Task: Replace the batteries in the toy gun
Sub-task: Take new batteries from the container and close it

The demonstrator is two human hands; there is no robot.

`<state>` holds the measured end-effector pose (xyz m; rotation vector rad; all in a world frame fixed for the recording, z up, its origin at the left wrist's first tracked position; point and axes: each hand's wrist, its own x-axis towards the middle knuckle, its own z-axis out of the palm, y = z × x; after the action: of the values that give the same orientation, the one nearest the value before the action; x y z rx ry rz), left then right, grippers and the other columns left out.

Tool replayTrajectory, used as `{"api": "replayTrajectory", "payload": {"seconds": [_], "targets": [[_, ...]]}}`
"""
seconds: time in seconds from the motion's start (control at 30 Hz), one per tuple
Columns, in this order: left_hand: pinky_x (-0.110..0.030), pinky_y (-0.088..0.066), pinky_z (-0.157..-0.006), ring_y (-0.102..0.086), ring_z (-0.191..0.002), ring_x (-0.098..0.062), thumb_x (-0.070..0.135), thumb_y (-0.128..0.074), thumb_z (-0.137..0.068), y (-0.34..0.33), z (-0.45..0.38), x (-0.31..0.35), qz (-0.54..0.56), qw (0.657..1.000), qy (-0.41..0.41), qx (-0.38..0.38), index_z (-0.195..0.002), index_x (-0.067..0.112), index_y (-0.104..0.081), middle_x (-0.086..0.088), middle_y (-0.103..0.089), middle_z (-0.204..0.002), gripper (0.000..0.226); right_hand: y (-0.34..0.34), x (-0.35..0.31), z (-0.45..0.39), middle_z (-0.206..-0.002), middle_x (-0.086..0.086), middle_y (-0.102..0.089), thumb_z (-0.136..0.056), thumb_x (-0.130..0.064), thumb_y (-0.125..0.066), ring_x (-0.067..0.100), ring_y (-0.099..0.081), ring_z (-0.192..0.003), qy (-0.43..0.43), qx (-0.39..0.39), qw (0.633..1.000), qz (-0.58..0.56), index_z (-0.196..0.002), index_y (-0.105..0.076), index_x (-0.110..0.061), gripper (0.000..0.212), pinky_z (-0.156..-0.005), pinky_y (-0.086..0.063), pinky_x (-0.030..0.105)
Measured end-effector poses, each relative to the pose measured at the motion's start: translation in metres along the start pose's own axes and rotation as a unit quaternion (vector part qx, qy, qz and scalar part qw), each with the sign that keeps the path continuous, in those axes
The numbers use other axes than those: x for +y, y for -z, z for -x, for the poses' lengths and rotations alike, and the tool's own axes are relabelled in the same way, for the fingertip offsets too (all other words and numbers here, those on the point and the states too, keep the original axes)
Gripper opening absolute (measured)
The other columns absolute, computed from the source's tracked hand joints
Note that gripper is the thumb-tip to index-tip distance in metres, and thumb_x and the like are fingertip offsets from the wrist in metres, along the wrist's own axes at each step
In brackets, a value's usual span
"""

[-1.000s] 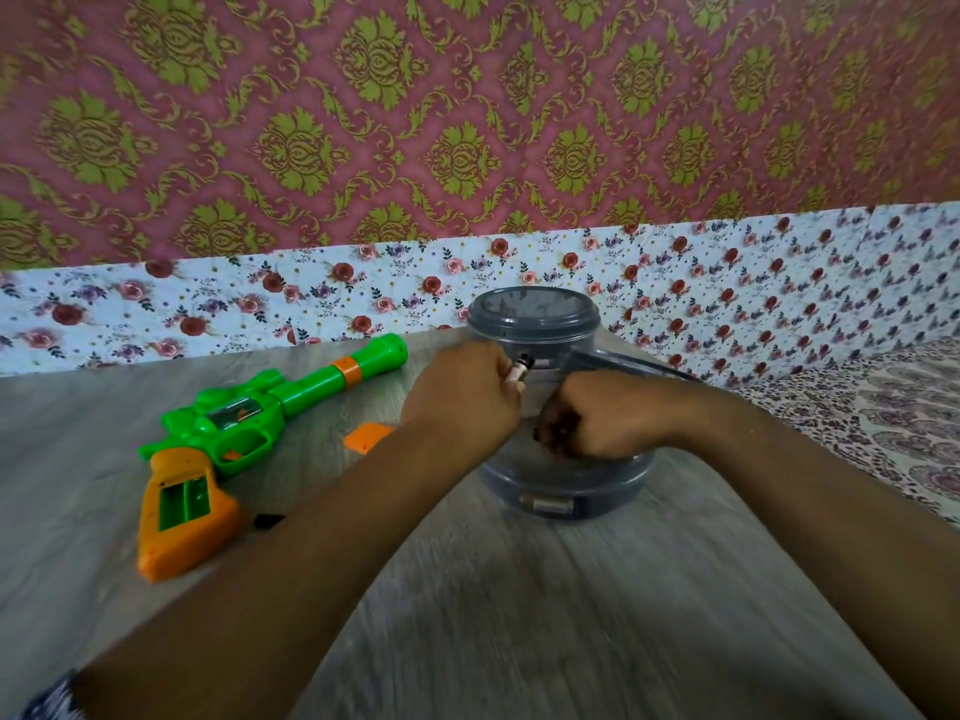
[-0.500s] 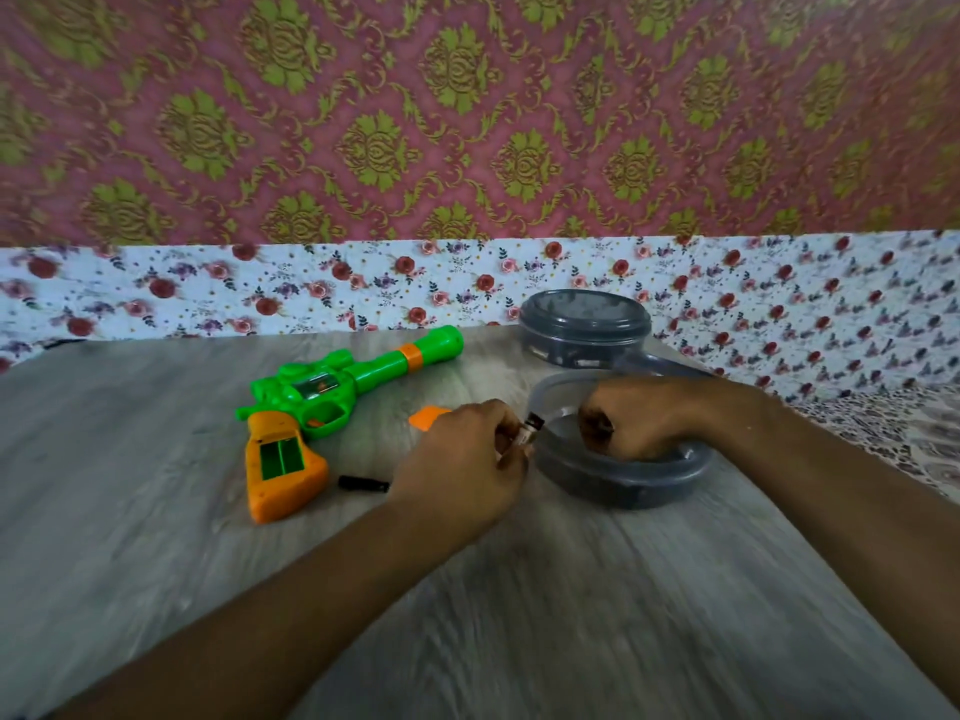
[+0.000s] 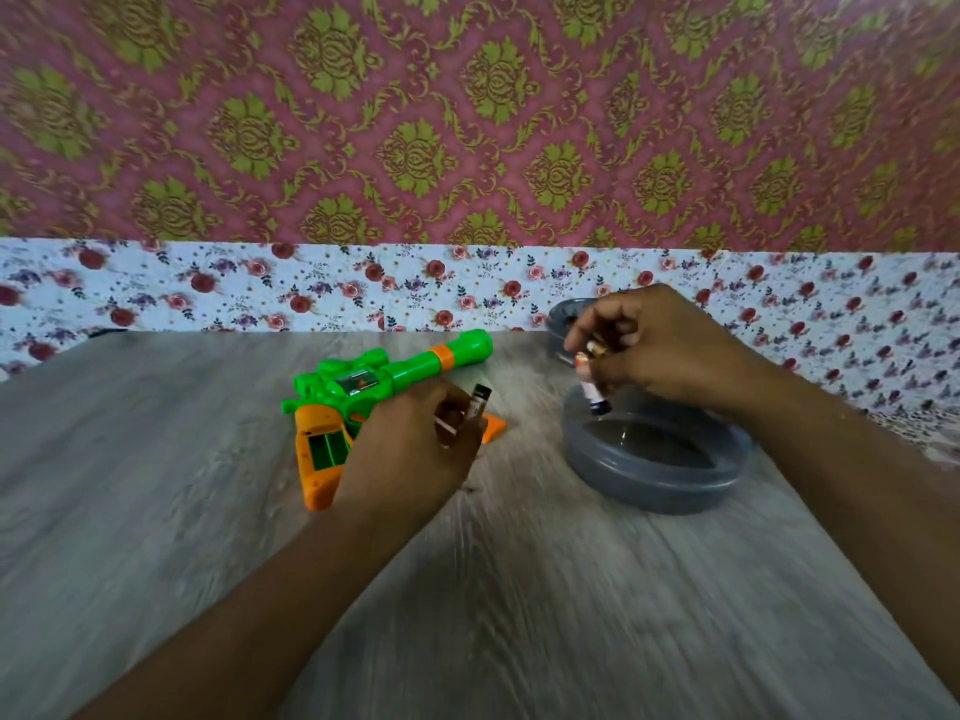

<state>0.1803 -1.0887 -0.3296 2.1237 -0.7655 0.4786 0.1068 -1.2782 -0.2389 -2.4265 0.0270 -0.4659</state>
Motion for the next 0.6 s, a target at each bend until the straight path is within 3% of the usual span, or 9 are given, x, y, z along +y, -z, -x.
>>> {"api": "replayTrajectory", "payload": {"seconds": [0.07,0.27,0.43,0.6], "targets": [[-0.027,-0.052,-0.069,-0.059,-0.073,-0.005,0.03,-0.06,-0.086,-0.002,0.003,0.0,-0.014,1.0,-0.005,-0.022,-0.093,0.023,-0.065,0.01,-0.063,-0.082,0.011,-0.018,-0.015,0.006,-0.081,0.008,-0.068,-0.073,0.006,-0.07,0.011,-0.063,-0.067,-0.001,-0.029,0.997,-0.068,-0.084,-0.067,-0.009,0.019,-0.056,-0.054,0.017],[-0.036,-0.053,-0.071,-0.064,-0.085,-0.022,0.04,-0.056,-0.081,-0.005,0.007,-0.003,-0.099,0.992,0.021,-0.073,-0.091,0.023,-0.063,0.001,-0.068,-0.089,0.02,-0.077,0.0,0.009,-0.078,0.025,-0.067,-0.074,0.01,-0.063,0.032,-0.065,-0.063,-0.073,-0.07,0.994,-0.038,-0.076,-0.063,-0.011,0.021,-0.064,-0.056,0.042],[-0.038,-0.053,-0.077,-0.063,-0.095,-0.024,0.047,-0.055,-0.08,-0.012,0.009,-0.004,-0.133,0.981,0.037,-0.135,-0.107,0.025,-0.059,-0.001,-0.068,-0.1,0.035,-0.095,0.018,0.004,-0.072,0.023,-0.067,-0.076,0.008,-0.059,0.027,-0.062,-0.053,-0.092,-0.057,0.994,-0.01,-0.076,-0.065,-0.011,0.02,-0.052,-0.051,0.034],[-0.039,-0.052,-0.078,-0.062,-0.097,-0.027,0.043,-0.053,-0.082,-0.016,0.012,-0.005,-0.158,0.975,0.029,-0.151,-0.108,0.021,-0.058,-0.004,-0.067,-0.103,0.034,-0.1,0.021,0.011,-0.077,0.008,-0.069,-0.078,-0.003,-0.061,0.022,-0.065,-0.067,-0.035,-0.032,0.996,0.074,-0.08,-0.068,-0.019,0.018,-0.052,-0.045,0.024]]}}
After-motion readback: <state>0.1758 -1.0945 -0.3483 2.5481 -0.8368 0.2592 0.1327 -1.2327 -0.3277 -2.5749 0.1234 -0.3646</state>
